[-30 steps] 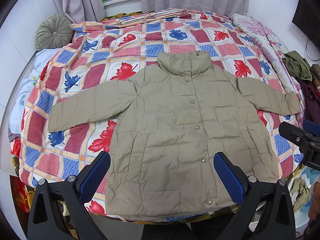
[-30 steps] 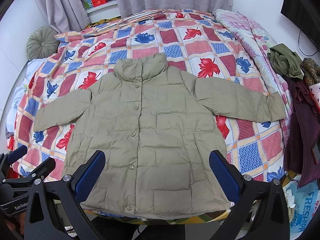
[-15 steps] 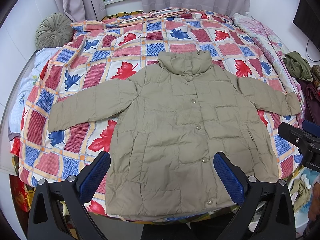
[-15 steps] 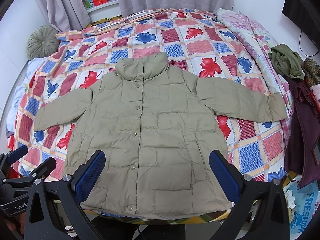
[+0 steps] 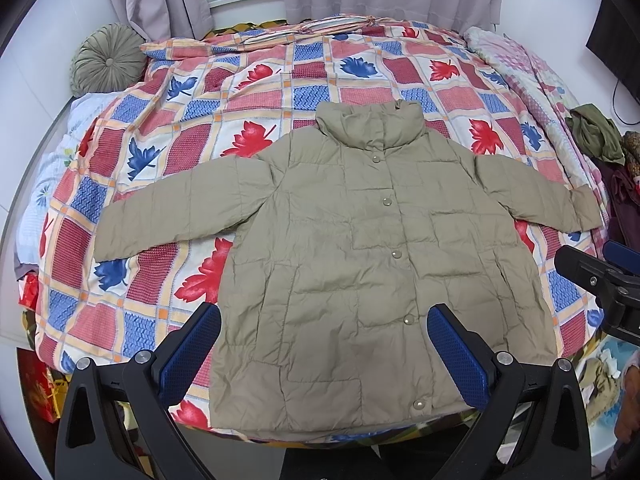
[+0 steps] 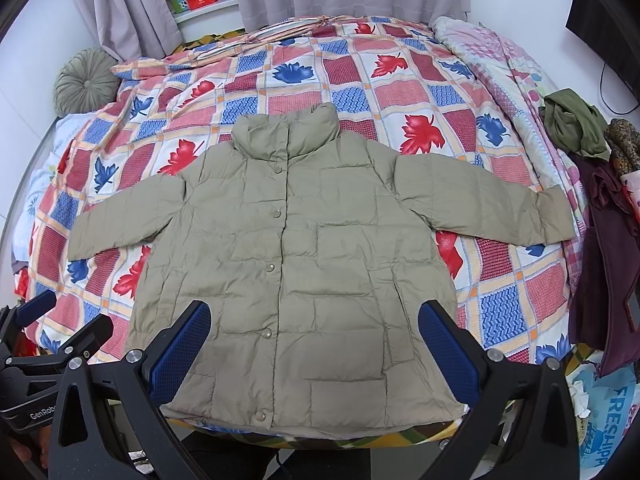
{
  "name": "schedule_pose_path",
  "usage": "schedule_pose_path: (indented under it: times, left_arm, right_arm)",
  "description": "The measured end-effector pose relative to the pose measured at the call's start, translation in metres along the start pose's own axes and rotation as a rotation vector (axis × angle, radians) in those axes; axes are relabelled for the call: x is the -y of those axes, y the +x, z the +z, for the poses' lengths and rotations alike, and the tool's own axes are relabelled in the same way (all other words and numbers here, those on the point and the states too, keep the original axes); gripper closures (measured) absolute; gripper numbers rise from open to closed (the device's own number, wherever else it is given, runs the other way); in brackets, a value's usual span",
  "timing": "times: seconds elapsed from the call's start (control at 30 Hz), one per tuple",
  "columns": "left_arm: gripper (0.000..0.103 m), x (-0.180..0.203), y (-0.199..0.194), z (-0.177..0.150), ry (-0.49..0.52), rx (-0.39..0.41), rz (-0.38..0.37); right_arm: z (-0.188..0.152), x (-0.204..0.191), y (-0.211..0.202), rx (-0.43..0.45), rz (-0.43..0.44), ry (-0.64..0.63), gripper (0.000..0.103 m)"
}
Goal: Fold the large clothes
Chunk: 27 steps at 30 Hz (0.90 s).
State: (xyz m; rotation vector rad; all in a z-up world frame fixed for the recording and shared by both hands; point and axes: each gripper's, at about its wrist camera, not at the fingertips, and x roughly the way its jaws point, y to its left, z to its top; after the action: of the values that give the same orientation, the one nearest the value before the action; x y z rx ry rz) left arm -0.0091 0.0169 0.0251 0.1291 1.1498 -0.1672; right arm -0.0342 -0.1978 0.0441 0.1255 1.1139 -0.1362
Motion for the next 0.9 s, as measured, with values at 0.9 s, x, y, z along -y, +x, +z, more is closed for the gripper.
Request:
schedule_pose_path:
  times: [0.9]
  left_arm:
    - [0.0, -0.237, 0.161, -0.016, -0.527, -0.066, -0.26]
  right_arm:
    - [0.001, -0.103, 0.102, -0.162, 0.184, -0.057, 0.0]
